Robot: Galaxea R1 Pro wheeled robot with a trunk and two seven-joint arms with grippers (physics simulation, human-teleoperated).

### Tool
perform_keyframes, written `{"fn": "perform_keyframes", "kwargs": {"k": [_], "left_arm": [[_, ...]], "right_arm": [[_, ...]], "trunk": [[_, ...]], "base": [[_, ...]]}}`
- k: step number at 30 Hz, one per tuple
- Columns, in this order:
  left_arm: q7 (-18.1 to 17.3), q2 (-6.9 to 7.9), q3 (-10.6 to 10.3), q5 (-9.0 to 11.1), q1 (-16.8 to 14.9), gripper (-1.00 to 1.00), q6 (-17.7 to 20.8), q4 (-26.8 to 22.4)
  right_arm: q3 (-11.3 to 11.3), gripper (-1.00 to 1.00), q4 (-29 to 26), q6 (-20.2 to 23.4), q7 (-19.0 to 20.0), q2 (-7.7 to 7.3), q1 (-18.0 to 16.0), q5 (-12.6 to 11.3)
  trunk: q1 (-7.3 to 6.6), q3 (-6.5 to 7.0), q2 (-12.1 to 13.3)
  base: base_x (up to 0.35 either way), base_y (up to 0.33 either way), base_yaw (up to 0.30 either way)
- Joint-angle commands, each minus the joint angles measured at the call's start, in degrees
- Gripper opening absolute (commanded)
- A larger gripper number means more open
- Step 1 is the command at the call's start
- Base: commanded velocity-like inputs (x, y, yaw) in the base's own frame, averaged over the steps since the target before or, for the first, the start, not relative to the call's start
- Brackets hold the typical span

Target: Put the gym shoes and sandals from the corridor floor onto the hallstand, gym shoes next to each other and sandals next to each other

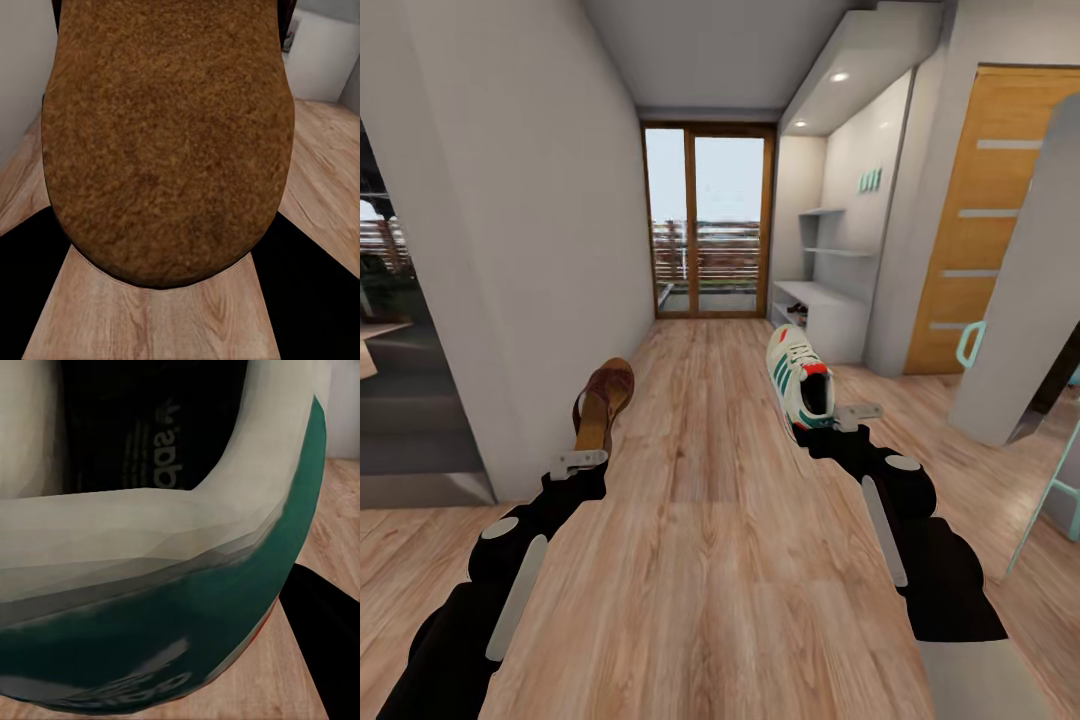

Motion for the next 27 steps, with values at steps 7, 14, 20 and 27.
{"fn": "perform_keyframes", "kwargs": {"k": [7, 14, 20, 27], "left_arm": [[-0.06, 0.03, 0.0, 0.35, -0.03, -1.0, 0.3, -0.07], [-0.06, 0.02, 0.0, 0.35, -0.03, -1.0, 0.32, -0.07], [-0.06, 0.03, -0.02, 0.37, -0.03, -1.0, 0.3, -0.07], [-0.06, -0.05, -0.09, 0.37, -0.03, -1.0, 0.3, -0.07]], "right_arm": [[-0.04, -1.0, -0.06, 0.29, 0.13, 0.02, -0.05, 0.02], [-0.04, -1.0, -0.07, 0.29, 0.13, 0.02, -0.02, 0.02], [-0.04, -1.0, -0.09, 0.29, 0.13, 0.02, -0.05, 0.02], [-0.04, -1.0, -0.09, 0.29, 0.13, 0.02, -0.04, 0.02]], "trunk": [[0.02, -0.06, -0.03], [0.02, -0.06, -0.03], [0.02, -0.06, -0.03], [0.02, -0.06, -0.03]], "base": [[0.344, 0.0, 0.0], [0.344, 0.0, 0.0], [0.344, 0.0, 0.0], [0.344, 0.0, 0.0]]}}
